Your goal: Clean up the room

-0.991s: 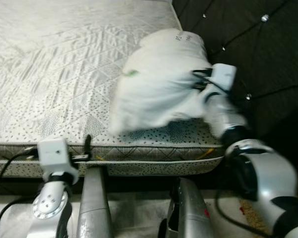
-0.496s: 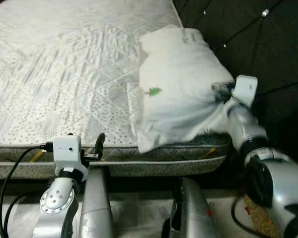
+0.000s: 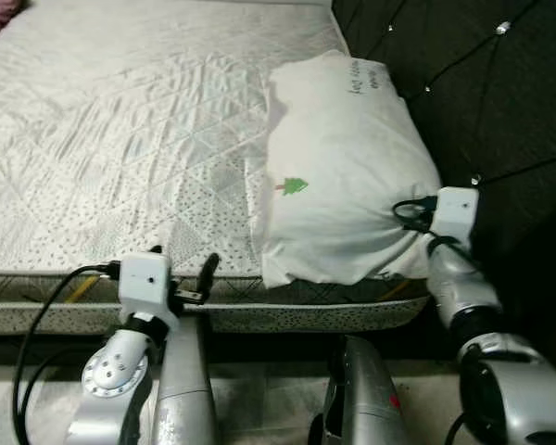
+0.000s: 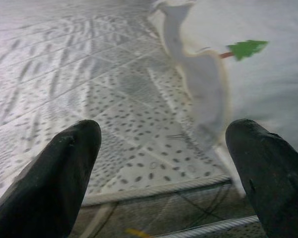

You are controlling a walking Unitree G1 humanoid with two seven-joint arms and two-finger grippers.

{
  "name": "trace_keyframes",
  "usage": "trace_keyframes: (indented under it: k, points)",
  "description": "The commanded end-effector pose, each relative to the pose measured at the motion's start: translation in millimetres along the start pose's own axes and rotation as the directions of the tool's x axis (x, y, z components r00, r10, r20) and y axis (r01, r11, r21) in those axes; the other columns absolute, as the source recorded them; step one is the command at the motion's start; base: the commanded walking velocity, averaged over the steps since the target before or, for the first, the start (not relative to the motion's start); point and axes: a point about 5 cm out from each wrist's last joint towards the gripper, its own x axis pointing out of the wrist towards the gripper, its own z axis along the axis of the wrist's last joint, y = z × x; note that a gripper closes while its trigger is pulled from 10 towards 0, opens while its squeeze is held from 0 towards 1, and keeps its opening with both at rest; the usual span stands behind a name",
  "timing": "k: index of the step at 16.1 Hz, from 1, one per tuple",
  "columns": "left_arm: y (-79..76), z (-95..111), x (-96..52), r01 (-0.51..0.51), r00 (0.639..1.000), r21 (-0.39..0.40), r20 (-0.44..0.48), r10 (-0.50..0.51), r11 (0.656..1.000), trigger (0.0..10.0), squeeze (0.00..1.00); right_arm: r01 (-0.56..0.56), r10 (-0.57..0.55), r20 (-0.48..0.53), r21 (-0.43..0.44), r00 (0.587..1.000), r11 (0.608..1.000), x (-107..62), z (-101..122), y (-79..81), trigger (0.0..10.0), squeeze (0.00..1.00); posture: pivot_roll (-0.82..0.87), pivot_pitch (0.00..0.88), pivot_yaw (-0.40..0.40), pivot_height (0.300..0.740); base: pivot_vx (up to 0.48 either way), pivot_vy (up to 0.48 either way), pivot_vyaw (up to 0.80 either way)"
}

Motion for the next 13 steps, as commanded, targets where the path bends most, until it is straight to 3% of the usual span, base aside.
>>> trace_keyframes:
  k: [1, 4, 7, 10, 12, 13]
  points:
    - [-1.6, -2, 1.0, 0.016, 1.0, 0.013, -0.007, -0.016, 1.0, 10.0, 0.0, -0.042, 0.042, -0.012, 0.001, 0.999, 0.999, -4.0, -5, 9.4, 0.0, 0.0, 0.06, 0.0, -0.051, 0.536, 0.0, 0.0, 0.0]
    - [-1.3, 0, 1.2, 0.002, 1.0, 0.027, -0.004, -0.002, 1.0, 10.0, 0.0, -0.094, 0.094, -0.004, 0.016, 0.996, 0.995, -5.6, -1, 24.7, 0.0, 0.0, 0.07, 0.0, -0.064, 0.536, 0.0, 0.0, 0.0]
    - [-1.9, -1, -0.2, -0.025, 1.0, 0.02, -0.001, 0.025, 0.999, 10.0, 0.0, -0.055, 0.057, -0.058, 0.036, 0.997, 0.998, -3.5, -4, 20.4, 0.0, 0.0, 0.07, 0.0, -0.071, 0.536, 0.0, 0.0, 0.0]
    - [-1.8, -2, -1.5, -0.027, 1.0, 0.022, -0.006, 0.027, 0.999, 10.0, 0.0, 0.028, -0.028, 0.0, 0.002, 1.0, 1.0, 7.9, 22, -4.0, 0.0, 0.0, 0.07, 0.0, -0.068, 0.536, 0.0, 0.0, 0.0]
    - [-0.5, -2, -1.5, -0.03, 1.0, 0.028, -0.005, 0.03, 0.999, 10.0, 0.0, 0.163, -0.161, 0.044, -0.028, 0.986, 0.986, 12.6, 44, -39.7, 0.0, 0.0, 0.07, 0.0, -0.067, 0.536, 0.0, 0.0, 0.0]
    - [-0.6, -2, -1.8, -0.03, 1.0, 0.027, -0.006, 0.031, 0.999, 10.0, 0.0, 0.192, -0.191, 0.039, -0.031, 0.981, 0.981, 12.0, 45, -49.8, 0.0, 0.0, 0.07, 0.0, -0.067, 0.536, 0.0, 0.0, 0.0]
